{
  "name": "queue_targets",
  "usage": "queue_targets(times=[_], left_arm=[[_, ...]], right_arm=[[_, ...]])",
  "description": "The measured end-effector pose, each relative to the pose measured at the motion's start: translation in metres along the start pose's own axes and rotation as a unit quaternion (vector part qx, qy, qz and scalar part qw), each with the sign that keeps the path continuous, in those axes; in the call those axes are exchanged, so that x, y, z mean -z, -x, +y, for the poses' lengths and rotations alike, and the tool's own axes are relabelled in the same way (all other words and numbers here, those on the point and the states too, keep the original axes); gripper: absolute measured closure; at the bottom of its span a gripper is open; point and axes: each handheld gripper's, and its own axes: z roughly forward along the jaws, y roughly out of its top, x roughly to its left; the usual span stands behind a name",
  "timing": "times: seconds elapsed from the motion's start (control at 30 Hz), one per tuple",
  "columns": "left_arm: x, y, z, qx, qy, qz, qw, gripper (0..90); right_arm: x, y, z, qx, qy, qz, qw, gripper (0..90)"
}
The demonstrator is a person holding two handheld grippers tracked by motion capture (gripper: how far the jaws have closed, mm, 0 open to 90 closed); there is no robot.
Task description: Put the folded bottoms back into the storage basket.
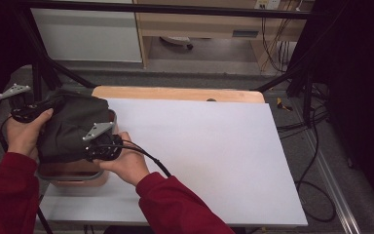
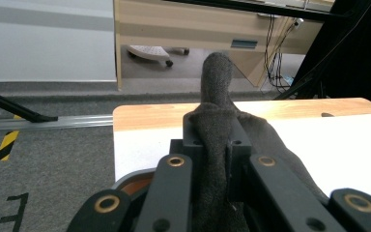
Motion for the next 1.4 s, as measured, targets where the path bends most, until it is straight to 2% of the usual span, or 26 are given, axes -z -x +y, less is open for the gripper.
queue_targets(times=[0.27, 0.83, 0.93, 1.03, 1.2, 1.4], left_arm=[[0.004, -0.002, -0.005, 0.004, 0.002, -0.003, 1.0, 84.0], [0.008, -0.009, -0.015, 0.011, -0.01, -0.003, 0.9999, 83.9], [0.009, -0.011, -0.02, 0.02, -0.013, 0.0, 0.9997, 83.9], [0.01, -0.011, -0.022, 0.021, -0.015, 0.0, 0.9997, 84.0], [0.007, -0.009, -0.021, 0.017, -0.017, -0.001, 0.9997, 83.9], [0.0, -0.01, -0.021, 0.008, -0.032, -0.004, 0.9995, 83.9]], right_arm=[[-0.001, -0.007, -0.001, 0.01, -0.003, -0.001, 0.9999, 63.8], [-0.007, -0.017, -0.006, 0.003, -0.003, 0.009, 1.0, 63.5], [-0.007, -0.02, -0.006, 0.002, -0.003, 0.009, 1.0, 63.4], [-0.007, -0.023, -0.007, 0.005, -0.003, 0.008, 0.9999, 63.4], [-0.007, -0.021, -0.009, -0.003, -0.003, 0.012, 0.9999, 63.1], [-0.009, -0.019, -0.01, -0.007, -0.005, 0.014, 0.9999, 62.9]])
